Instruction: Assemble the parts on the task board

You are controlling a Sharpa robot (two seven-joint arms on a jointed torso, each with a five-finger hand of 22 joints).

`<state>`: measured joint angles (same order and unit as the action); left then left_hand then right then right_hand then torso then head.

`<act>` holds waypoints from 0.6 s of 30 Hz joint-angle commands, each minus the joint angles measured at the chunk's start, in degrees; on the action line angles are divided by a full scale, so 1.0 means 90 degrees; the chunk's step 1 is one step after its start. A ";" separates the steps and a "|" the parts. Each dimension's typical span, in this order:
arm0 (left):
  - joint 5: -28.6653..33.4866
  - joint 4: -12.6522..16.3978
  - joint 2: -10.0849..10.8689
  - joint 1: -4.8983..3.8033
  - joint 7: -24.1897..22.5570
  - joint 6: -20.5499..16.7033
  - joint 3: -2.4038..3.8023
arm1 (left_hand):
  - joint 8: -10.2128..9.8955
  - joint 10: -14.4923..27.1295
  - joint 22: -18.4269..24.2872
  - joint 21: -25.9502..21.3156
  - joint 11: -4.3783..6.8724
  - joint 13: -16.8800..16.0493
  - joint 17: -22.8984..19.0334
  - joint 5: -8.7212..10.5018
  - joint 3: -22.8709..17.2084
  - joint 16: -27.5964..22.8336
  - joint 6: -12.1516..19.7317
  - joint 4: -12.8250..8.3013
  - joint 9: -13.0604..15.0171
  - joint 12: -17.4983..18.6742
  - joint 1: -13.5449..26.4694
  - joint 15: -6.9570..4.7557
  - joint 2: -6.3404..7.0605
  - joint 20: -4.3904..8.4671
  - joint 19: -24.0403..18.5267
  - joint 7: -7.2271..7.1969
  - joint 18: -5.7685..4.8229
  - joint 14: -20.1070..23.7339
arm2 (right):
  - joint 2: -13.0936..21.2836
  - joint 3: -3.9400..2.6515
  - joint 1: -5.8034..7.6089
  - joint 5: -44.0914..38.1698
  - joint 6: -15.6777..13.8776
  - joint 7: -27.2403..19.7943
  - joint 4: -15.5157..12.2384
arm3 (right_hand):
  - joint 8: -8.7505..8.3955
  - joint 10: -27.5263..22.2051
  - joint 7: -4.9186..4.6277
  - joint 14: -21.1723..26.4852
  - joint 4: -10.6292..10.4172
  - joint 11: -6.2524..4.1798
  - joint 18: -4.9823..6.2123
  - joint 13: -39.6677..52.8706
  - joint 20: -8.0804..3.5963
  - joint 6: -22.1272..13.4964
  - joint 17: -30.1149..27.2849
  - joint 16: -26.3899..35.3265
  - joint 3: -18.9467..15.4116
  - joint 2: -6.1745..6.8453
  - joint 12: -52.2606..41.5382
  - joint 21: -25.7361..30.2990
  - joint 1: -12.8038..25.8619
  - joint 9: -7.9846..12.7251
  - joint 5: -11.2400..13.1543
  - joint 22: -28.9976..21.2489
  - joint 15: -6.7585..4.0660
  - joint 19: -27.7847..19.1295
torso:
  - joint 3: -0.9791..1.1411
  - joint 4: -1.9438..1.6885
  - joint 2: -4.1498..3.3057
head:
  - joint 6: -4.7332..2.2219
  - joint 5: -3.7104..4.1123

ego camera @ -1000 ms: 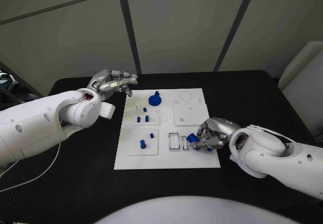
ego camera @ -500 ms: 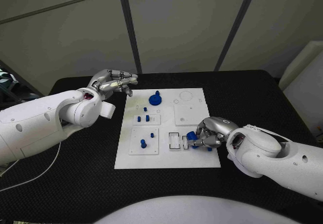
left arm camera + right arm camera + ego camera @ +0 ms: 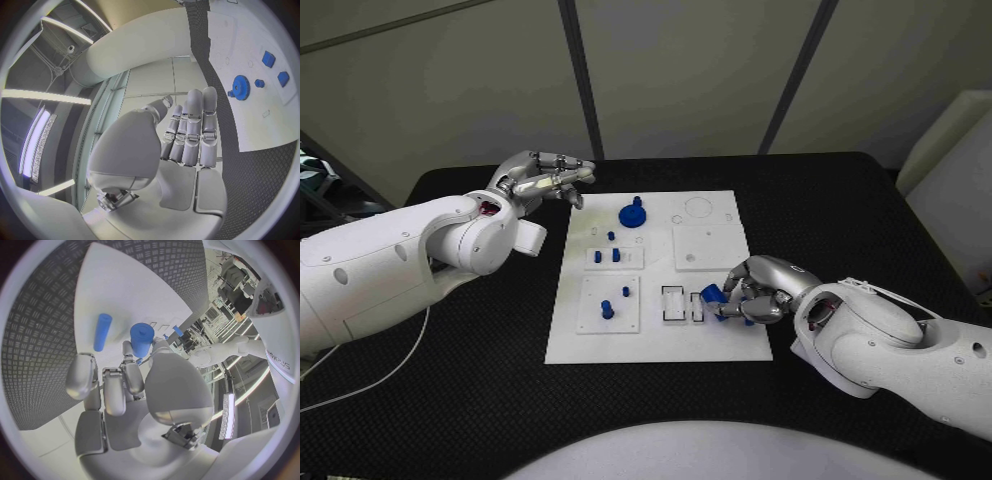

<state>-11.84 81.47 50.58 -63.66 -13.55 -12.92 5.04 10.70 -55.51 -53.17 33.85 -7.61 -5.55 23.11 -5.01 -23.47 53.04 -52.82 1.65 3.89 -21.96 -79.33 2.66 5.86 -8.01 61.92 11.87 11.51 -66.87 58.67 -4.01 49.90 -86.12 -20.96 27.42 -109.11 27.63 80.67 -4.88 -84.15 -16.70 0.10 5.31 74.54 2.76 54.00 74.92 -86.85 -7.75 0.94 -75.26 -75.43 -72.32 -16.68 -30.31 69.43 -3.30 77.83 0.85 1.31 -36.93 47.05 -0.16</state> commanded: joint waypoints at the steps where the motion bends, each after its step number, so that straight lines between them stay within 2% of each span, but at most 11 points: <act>1: 0.0020 0.0008 0.0001 -0.0008 0.0013 0.0073 0.0004 | 0.0039 0.0041 0.0011 -0.0047 -0.0005 0.0005 -0.0007 0.0015 0.0047 -0.0031 0.0039 0.0014 -0.0004 -0.0025 0.0038 0.0002 -0.0015 -0.0028 0.0023 0.0014 -0.0114 0.0052 | -0.0038 -0.0005 0.0014 0.0601 -0.0524 -0.0154 -0.0075 | 0.0025 0.0022 0.0086 -0.0503 0.0003 -0.0029 -0.0077 0.0010 0.0001 0.0143 0.0889 -0.0027 -0.0030 -0.0034 -0.0023 -0.0029 0.0018 -0.0095 -0.0042 0.0016 -0.0051 0.0060 | 0.0003 -0.0013 -0.0010 | 0.0008 -0.0036; 5: 0.0020 0.0017 0.0000 -0.0008 0.0023 0.0077 0.0004 | 0.0043 0.0052 0.0021 -0.0057 -0.0006 0.0004 -0.0011 0.0013 0.0055 -0.0031 0.0046 0.0024 -0.0004 -0.0033 0.0049 0.0004 -0.0023 -0.0030 0.0025 0.0015 -0.0114 0.0055 | -0.0113 -0.0007 0.0016 0.0661 -0.0635 -0.0201 -0.0086 | 0.0029 0.0026 0.0093 -0.0505 0.0005 -0.0035 -0.0078 0.0013 -0.0002 0.0159 0.0898 -0.0030 -0.0031 -0.0043 -0.0024 -0.0035 0.0015 -0.0100 -0.0054 0.0024 -0.0055 0.0064 | -0.0005 -0.0005 -0.0009 | 0.0006 -0.0054; 9: 0.0020 0.0023 -0.0001 -0.0008 0.0024 0.0075 0.0004 | 0.0044 0.0054 0.0023 -0.0059 -0.0005 0.0004 -0.0012 0.0012 0.0053 -0.0031 0.0047 0.0022 -0.0004 -0.0035 0.0045 0.0004 -0.0026 -0.0030 0.0025 0.0014 -0.0113 0.0055 | -0.0235 -0.0008 0.0017 0.0707 -0.0686 -0.0242 -0.0064 | 0.0035 0.0030 0.0104 -0.0506 0.0007 -0.0044 -0.0079 0.0015 -0.0008 0.0181 0.0908 -0.0034 -0.0033 -0.0055 -0.0023 -0.0041 0.0009 -0.0108 -0.0078 0.0032 -0.0062 0.0067 | 0.0005 0.0003 -0.0012 | 0.0001 -0.0085; 12: 0.0020 0.0030 -0.0007 -0.0008 0.0022 0.0075 0.0004 | 0.0044 0.0054 0.0023 -0.0059 -0.0005 0.0004 -0.0012 0.0012 0.0053 -0.0031 0.0047 0.0022 -0.0004 -0.0035 0.0045 0.0004 -0.0026 -0.0030 0.0025 0.0014 -0.0113 0.0055 | -0.0355 -0.0008 0.0018 0.0753 -0.0633 -0.0232 -0.0007 | 0.0038 0.0028 0.0108 -0.0505 -0.0003 -0.0049 -0.0077 0.0008 -0.0012 0.0196 0.0904 -0.0032 -0.0038 -0.0074 -0.0013 -0.0034 0.0025 -0.0115 -0.0093 0.0023 -0.0067 0.0061 | -0.0003 -0.0001 -0.0017 | -0.0001 -0.0090; 14: 0.0020 0.0037 -0.0011 -0.0008 0.0024 0.0077 0.0004 | 0.0044 0.0054 0.0023 -0.0059 -0.0005 0.0004 -0.0012 0.0012 0.0053 -0.0031 0.0047 0.0022 -0.0004 -0.0035 0.0045 0.0004 -0.0026 -0.0030 0.0025 0.0014 -0.0113 0.0055 | -0.0436 -0.0009 0.0019 0.0786 -0.0548 -0.0200 0.0041 | 0.0037 0.0019 0.0110 -0.0503 -0.0005 -0.0050 -0.0076 -0.0008 -0.0014 0.0201 0.0894 -0.0028 -0.0040 -0.0086 0.0004 -0.0030 0.0034 -0.0117 -0.0101 0.0017 -0.0069 0.0057 | -0.0008 -0.0019 -0.0020 | 0.0004 -0.0091; 18: 0.0020 0.0048 -0.0012 -0.0008 0.0032 0.0079 0.0004 | 0.0044 0.0054 0.0023 -0.0059 -0.0005 0.0004 -0.0012 0.0012 0.0053 -0.0031 0.0047 0.0022 -0.0004 -0.0035 0.0045 0.0004 -0.0026 -0.0030 0.0025 0.0014 -0.0113 0.0055 | -0.0571 -0.0009 0.0021 0.0821 -0.0289 -0.0100 0.0134 | 0.0018 -0.0025 0.0111 -0.0495 -0.0011 -0.0052 -0.0070 -0.0083 -0.0022 0.0213 0.0860 -0.0013 -0.0091 -0.0111 0.0089 -0.0007 0.0144 -0.0125 -0.0097 -0.0012 -0.0073 0.0035 | -0.0006 -0.0019 -0.0014 | 0.0009 -0.0105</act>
<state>-11.84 81.74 50.51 -63.65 -13.23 -12.83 5.04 10.70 -55.51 -53.04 33.50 -7.61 -5.55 23.06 -5.01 -23.23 53.04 -52.82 1.89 3.89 -21.96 -79.33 2.66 5.86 -8.01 61.92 11.87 11.51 -66.87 53.65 -4.06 49.99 -79.98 -24.84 26.30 -108.01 27.67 80.82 -5.15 -83.94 -16.85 -0.15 5.31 73.88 2.56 54.27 74.91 -86.85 -8.37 0.02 -74.63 -75.42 -71.38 -17.53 -30.95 69.39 -3.50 78.03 0.82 1.22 -37.06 47.09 -1.04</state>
